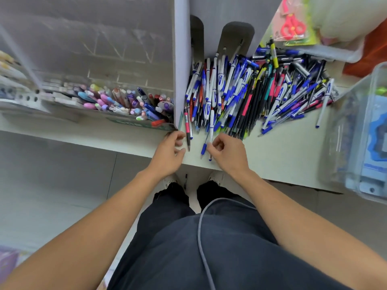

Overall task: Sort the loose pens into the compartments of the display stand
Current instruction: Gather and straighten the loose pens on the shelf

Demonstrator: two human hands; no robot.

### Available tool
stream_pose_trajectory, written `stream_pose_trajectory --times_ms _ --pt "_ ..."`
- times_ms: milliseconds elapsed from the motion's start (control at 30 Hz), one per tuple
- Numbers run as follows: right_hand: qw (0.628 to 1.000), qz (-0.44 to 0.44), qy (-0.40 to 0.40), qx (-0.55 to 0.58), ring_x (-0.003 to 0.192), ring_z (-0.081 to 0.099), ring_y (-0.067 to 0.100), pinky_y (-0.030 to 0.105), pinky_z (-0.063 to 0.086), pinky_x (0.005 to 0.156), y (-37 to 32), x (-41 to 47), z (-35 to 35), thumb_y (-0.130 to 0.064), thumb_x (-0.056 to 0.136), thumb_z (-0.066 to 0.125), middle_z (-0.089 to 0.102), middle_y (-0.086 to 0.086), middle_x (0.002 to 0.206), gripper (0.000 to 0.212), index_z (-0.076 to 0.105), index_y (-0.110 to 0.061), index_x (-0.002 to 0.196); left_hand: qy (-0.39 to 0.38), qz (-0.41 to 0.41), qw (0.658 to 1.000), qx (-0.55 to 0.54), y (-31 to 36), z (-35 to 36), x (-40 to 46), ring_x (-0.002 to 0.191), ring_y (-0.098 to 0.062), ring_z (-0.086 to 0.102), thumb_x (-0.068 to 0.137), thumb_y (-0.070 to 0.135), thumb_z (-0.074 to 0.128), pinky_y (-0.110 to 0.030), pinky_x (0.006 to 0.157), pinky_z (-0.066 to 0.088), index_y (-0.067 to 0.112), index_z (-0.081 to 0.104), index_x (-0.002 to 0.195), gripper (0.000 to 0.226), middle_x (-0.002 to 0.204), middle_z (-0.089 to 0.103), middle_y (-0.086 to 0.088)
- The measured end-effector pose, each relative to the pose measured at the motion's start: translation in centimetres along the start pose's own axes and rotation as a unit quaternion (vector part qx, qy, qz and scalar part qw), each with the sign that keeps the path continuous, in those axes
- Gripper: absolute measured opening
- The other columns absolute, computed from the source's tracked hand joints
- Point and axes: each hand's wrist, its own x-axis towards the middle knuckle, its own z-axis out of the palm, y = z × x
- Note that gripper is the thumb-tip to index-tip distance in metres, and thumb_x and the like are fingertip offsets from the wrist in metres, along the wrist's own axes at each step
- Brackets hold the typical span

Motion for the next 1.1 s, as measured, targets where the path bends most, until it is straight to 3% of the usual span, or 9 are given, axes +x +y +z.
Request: stream_pose_trajectory --times_ms 233,333,567,700,767,833,900,1000,1100 --pt "0.999 0.000 -0.004 -0.054 0.058 0.051 0.012 0.031 0.039 0.055 -0.6 -0.5 1.1 -0.038 0.094 0.066 0.051 -0.010 0.057 0.037 0.053 -0.023 0.063 0.000 0.002 1.000 -0.016 -0.2 0.0 -0.9 0.117 -0.009 0.056 0.094 -0.005 0.049 -0.002 0.086 0.041 0.013 0.055 0.137 0.047 0.128 0.063 0.001" --pt "0.999 0.008 0.019 -0.045 0.054 0.046 0.010 0.030 0.031 0.053 -0.5 -1.0 1.1 -0.038 0.096 0.065 0.047 -0.010 0.054 0.043 0.046 -0.026 0.059 -0.006 0.002 1.000 -0.017 -0.5 0.1 -1.1 0.122 -0.010 0.055 0.095 -0.003 0.051 -0.009 0.093 0.041 0.014 0.053 0.141 0.048 0.135 0.061 0.000" --pt "0.996 0.011 0.089 -0.029 0.061 0.055 0.015 0.033 0.046 0.058 -1.2 -2.1 1.9 -0.039 0.094 0.066 0.057 -0.006 0.061 0.034 0.058 -0.018 0.069 -0.048 0.025 0.999 0.001 -0.6 -0.4 -1.7 0.133 -0.018 0.050 0.096 0.001 0.056 -0.024 0.107 0.039 0.010 0.047 0.146 0.052 0.145 0.054 -0.007" --pt "0.986 -0.006 0.162 -0.049 0.060 0.051 0.015 0.034 0.046 0.059 -2.0 -3.8 2.2 -0.035 0.093 0.066 0.055 -0.004 0.062 0.032 0.053 -0.017 0.070 -0.016 0.053 0.998 -0.006 -1.5 -1.1 -3.7 0.115 -0.012 0.057 0.096 0.004 0.059 -0.019 0.093 0.046 0.013 0.055 0.138 0.043 0.132 0.060 -0.001" --pt "0.979 -0.080 0.181 -0.045 0.056 0.043 0.012 0.027 0.037 0.055 -3.9 -5.2 2.7 -0.032 0.093 0.065 0.048 -0.006 0.059 0.033 0.049 -0.019 0.067 0.019 0.073 0.997 0.004 -2.4 -1.9 -5.2 0.094 -0.010 0.060 0.094 0.009 0.063 -0.014 0.079 0.047 0.016 0.063 0.126 0.033 0.113 0.065 0.004" --pt "0.974 -0.186 0.117 -0.057 0.055 0.042 0.011 0.024 0.032 0.053 -6.4 -7.1 4.3 -0.033 0.093 0.062 0.046 -0.009 0.060 0.031 0.050 -0.020 0.067 0.050 0.066 0.997 0.000 -4.0 -2.9 -7.2 0.077 -0.009 0.059 0.092 0.013 0.067 -0.011 0.070 0.045 0.017 0.068 0.111 0.019 0.092 0.066 0.007" --pt "0.970 -0.220 -0.038 -0.097 0.058 0.048 0.013 0.028 0.037 0.054 -7.8 -8.2 7.1 -0.038 0.094 0.060 0.051 -0.009 0.063 0.029 0.056 -0.019 0.072 0.059 0.015 0.998 -0.007 -6.9 -3.8 -9.4 0.071 -0.010 0.059 0.092 0.016 0.068 -0.017 0.069 0.048 0.018 0.068 0.103 0.011 0.084 0.065 0.008" --pt "0.946 -0.100 -0.260 -0.163 0.073 0.060 0.018 0.034 0.048 0.064 -6.4 -8.0 12.9 -0.037 0.093 0.062 0.063 -0.005 0.074 0.023 0.063 -0.019 0.079 0.030 -0.124 0.992 -0.009 -13.1 -3.9 -12.6 0.071 -0.008 0.059 0.093 0.018 0.065 -0.031 0.075 0.053 0.022 0.066 0.097 0.006 0.081 0.065 0.008" --pt "0.912 0.025 -0.354 -0.205 0.074 0.063 0.021 0.031 0.051 0.068 -2.5 -6.9 19.1 -0.030 0.091 0.067 0.063 -0.002 0.072 0.022 0.064 -0.017 0.073 -0.008 -0.237 0.970 -0.044 -19.3 -1.9 -14.5 0.082 -0.018 0.065 0.092 0.019 0.064 -0.036 0.084 0.055 0.027 0.062 0.091 0.008 0.079 0.065 0.009"
